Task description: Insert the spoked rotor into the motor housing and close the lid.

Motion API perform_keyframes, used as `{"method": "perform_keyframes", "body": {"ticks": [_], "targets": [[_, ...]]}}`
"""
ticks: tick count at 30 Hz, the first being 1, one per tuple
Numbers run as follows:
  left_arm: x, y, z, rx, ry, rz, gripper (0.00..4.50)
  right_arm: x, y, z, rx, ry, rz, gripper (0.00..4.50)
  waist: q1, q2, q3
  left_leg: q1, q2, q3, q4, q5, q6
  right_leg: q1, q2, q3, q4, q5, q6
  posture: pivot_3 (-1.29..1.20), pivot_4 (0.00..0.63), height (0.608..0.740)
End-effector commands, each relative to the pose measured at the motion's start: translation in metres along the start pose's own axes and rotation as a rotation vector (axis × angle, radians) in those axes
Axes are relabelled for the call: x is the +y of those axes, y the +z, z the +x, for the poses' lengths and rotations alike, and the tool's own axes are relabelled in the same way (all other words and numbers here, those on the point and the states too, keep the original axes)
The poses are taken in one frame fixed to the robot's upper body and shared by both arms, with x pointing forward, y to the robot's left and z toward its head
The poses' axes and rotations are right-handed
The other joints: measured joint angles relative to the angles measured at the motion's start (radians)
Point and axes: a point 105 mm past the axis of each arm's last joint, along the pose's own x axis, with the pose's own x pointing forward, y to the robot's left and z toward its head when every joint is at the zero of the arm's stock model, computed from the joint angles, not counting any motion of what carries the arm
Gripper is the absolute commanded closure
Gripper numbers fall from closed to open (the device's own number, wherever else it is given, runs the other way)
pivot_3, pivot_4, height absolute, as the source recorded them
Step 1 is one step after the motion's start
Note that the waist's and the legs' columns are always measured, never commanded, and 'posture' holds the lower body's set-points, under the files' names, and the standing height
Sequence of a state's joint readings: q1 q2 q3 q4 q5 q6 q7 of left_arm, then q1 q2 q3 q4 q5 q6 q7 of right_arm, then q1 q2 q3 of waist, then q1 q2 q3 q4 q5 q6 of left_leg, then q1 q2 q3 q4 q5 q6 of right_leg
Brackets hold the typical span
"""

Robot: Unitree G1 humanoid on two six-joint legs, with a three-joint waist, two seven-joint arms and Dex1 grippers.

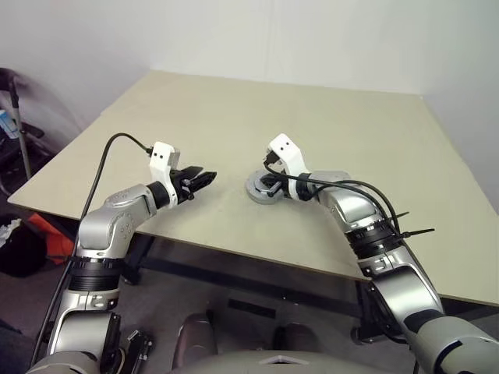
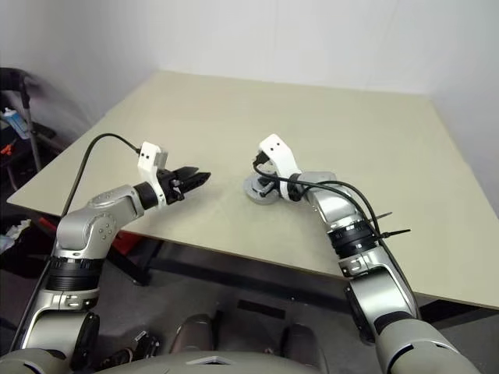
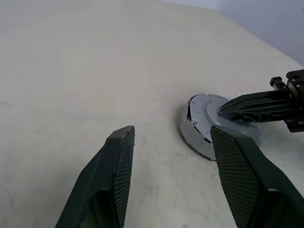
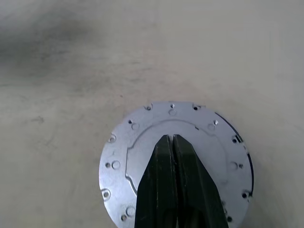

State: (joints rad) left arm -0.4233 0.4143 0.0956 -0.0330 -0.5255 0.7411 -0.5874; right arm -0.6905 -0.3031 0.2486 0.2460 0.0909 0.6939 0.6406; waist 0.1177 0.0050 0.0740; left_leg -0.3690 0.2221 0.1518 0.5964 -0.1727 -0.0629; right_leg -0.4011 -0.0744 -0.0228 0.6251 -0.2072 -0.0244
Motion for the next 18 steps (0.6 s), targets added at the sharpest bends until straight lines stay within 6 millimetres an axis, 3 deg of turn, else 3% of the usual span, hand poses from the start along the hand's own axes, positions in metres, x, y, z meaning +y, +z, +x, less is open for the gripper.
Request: {"method": "perform_keyframes", "body": {"ticks": [1, 5, 7, 10, 15, 18], "targets": [[0.001, 0.021, -0.004, -0.058, 0.01, 0.05, 1.81, 0.001, -0.007, 0.005, 0.013, -0.01, 0.004, 4.46, -0.001, 0.0, 0.0, 0.0, 0.0, 0.0, 0.0, 0.0, 0.0, 0.0, 0.0, 0.0, 0.0, 0.0, 0.0, 0.0, 0.0, 0.74], [0.002, 0.022, -0.004, -0.061, 0.01, 0.046, 1.81, 0.004, -0.032, 0.012, 0.044, -0.021, 0.009, 4.46, -0.001, -0.001, -0.002, 0.002, 0.0, 0.0, 0.0, 0.0, 0.0, 0.002, 0.0, 0.0, 0.0, 0.0, 0.0, 0.0, 0.0, 0.74], [0.001, 0.02, -0.004, -0.061, 0.006, 0.043, 1.81, 0.011, -0.033, 0.015, -0.03, -0.011, -0.048, 4.46, -0.002, -0.003, -0.004, 0.004, 0.0, 0.0, 0.0, 0.0, 0.0, 0.004, 0.0, 0.0, 0.0, 0.0, 0.0, 0.0, 0.0, 0.74], [0.0, 0.017, -0.002, -0.052, 0.002, 0.052, 1.81, 0.016, -0.029, 0.017, -0.133, -0.019, -0.058, 4.46, -0.01, -0.005, -0.007, 0.005, 0.0, 0.0, 0.0, -0.002, 0.003, 0.005, 0.0, 0.0, -0.001, -0.001, 0.001, 0.0, 0.0, 0.74], [0.0, 0.02, 0.0, -0.084, 0.008, 0.085, 1.81, 0.017, 0.003, 0.007, -0.291, 0.062, 0.05, 4.46, -0.025, -0.005, -0.007, 0.005, 0.0, -0.001, 0.0, -0.002, 0.004, 0.005, 0.0, 0.0, -0.001, -0.001, 0.002, 0.0, 0.0, 0.74], [0.0, 0.02, 0.001, -0.092, 0.003, 0.094, 1.81, 0.015, 0.015, 0.0, -0.354, 0.055, 0.025, 4.46, -0.025, -0.005, -0.007, 0.003, 0.0, -0.001, 0.0, -0.002, 0.004, 0.003, 0.0, -0.001, 0.0, 0.0, 0.001, 0.0, 0.0, 0.74]]}}
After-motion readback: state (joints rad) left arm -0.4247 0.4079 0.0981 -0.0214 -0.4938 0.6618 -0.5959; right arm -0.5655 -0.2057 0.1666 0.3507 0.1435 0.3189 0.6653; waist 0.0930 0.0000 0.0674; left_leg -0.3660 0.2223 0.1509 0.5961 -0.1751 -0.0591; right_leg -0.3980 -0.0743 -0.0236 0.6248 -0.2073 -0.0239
